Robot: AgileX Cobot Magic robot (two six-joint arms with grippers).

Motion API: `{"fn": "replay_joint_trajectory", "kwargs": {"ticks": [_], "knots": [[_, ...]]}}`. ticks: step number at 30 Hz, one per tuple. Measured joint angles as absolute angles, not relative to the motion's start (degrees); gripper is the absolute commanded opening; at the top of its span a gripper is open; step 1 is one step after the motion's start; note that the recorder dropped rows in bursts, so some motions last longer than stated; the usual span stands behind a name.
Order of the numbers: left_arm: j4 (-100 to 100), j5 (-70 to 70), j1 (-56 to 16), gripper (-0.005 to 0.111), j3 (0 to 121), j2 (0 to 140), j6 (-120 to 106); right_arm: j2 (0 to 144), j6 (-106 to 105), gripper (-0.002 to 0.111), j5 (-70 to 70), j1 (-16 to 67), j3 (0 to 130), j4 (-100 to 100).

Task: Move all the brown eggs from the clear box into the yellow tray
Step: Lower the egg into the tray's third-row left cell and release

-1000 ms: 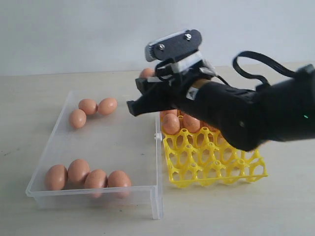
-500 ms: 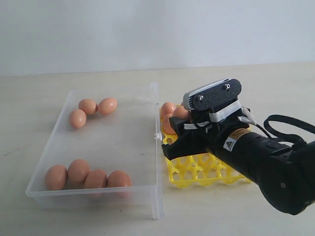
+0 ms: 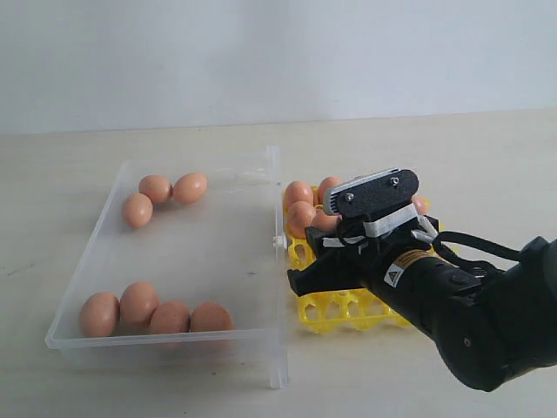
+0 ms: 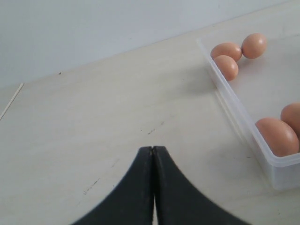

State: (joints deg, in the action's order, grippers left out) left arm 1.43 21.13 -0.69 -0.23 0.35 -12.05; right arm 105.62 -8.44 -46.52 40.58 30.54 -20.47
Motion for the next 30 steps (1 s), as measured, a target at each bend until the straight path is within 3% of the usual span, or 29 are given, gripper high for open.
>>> {"fn": "replay_joint_trajectory", "kwargs": {"ticks": [30], "knots": [[1.43, 21.13, -0.69, 0.000, -0.23, 0.35, -12.05, 109.69, -5.86, 0.000, -44.78, 40.58, 36.70, -19.62]]}}
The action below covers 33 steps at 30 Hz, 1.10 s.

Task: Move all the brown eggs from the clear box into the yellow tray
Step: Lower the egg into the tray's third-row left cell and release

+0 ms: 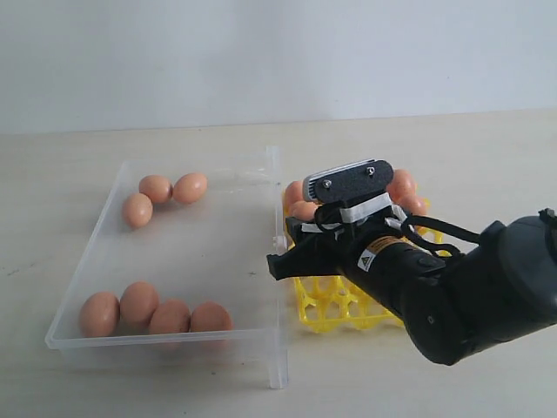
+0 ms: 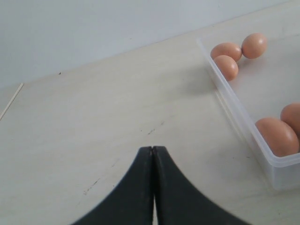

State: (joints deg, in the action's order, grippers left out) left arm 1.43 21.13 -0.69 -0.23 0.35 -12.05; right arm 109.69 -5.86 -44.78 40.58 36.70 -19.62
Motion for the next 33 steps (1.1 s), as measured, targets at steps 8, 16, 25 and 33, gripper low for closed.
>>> {"fn": "replay_joint_trajectory", "kwargs": {"ticks": [8, 16, 25, 33], "knots": [[1.43, 21.13, -0.69, 0.000, -0.23, 0.35, -12.05, 107.04, -8.45, 0.000, -38.86, 40.58, 36.70, -20.66], [1.43, 21.13, -0.69, 0.000, -0.23, 0.35, -12.05, 100.95, -15.93, 0.000, -34.20, 40.58, 36.70, -21.87], [1.43, 21.13, -0.69, 0.000, -0.23, 0.35, -12.05, 99.55, -3.00, 0.000, -44.88, 35.48, 30.44, -3.71], [1.43, 21.13, -0.69, 0.000, -0.23, 0.35, -12.05, 102.17, -2.74, 0.000, -49.60, 33.61, 30.00, 2.58]]}}
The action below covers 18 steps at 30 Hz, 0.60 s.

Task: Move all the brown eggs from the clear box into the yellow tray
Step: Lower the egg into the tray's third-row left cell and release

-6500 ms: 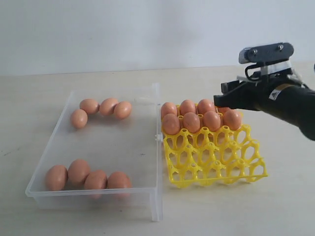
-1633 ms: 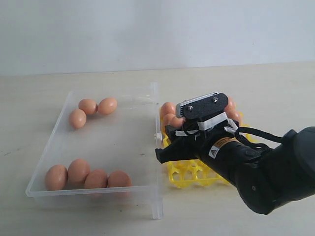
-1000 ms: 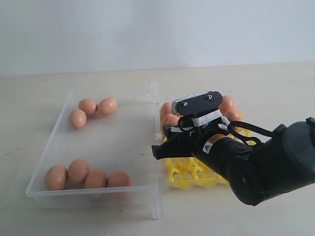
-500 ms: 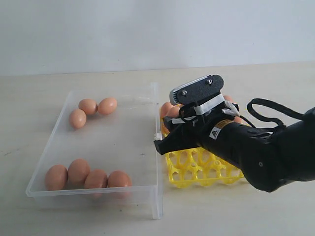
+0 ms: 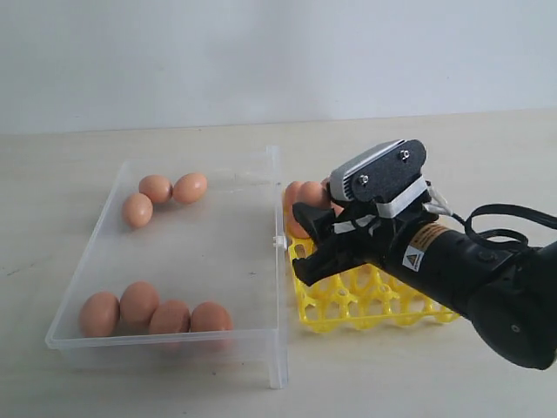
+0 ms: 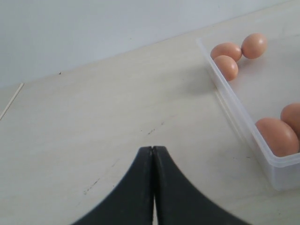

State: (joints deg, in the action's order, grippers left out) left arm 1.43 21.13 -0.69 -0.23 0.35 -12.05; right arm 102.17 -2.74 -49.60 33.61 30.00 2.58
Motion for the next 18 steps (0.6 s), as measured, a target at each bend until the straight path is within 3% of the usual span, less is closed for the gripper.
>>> {"fn": "replay_joint_trajectory", "kwargs": {"ticks": [18], "knots": [[1.43, 21.13, -0.69, 0.000, -0.23, 0.35, -12.05, 110.72, -3.26, 0.000, -49.53, 33.52, 34.14, -3.53]]}}
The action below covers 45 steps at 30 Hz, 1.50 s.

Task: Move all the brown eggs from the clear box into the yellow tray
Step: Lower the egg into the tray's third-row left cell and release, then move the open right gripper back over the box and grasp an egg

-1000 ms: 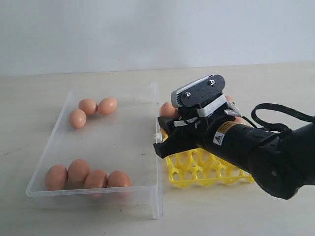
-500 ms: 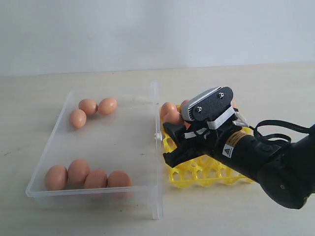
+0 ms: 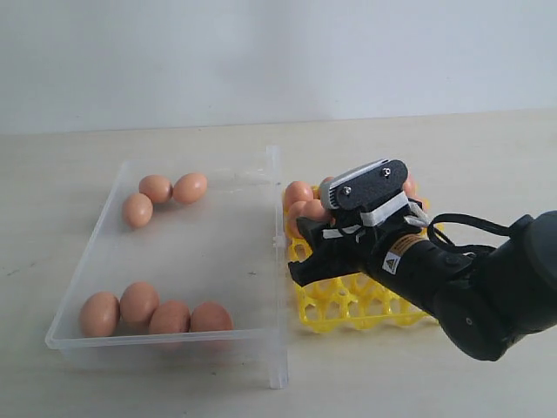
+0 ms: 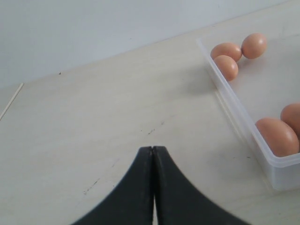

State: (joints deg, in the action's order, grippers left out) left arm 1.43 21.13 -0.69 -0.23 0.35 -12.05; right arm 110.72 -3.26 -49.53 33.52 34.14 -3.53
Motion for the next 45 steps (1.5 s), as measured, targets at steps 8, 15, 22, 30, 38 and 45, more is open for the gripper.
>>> {"fn": "replay_joint_trajectory", "kwargs": {"ticks": [8, 15, 22, 30, 38, 45], "knots": [[1.43, 21.13, -0.69, 0.000, -0.23, 0.35, -12.05, 110.72, -3.39, 0.000, -48.69, 33.52, 34.14, 0.00], [1.43, 21.13, -0.69, 0.000, -0.23, 0.35, -12.05, 110.72, -4.10, 0.031, -48.24, 33.52, 34.14, 0.30], [1.43, 21.13, -0.69, 0.000, -0.23, 0.35, -12.05, 110.85, -6.94, 0.064, -45.74, 33.52, 34.14, 0.00], [1.43, 21.13, -0.69, 0.000, -0.23, 0.35, -12.05, 107.11, -7.53, 0.058, -44.48, 33.52, 34.14, -2.84], [1.43, 21.13, -0.69, 0.000, -0.23, 0.35, -12.05, 89.26, -8.65, 0.010, -28.26, 33.52, 36.52, -3.93], [1.43, 21.13, -0.69, 0.000, -0.23, 0.35, -12.05, 84.19, -2.12, 0.000, 3.77, 37.74, 49.01, -4.43]]}}
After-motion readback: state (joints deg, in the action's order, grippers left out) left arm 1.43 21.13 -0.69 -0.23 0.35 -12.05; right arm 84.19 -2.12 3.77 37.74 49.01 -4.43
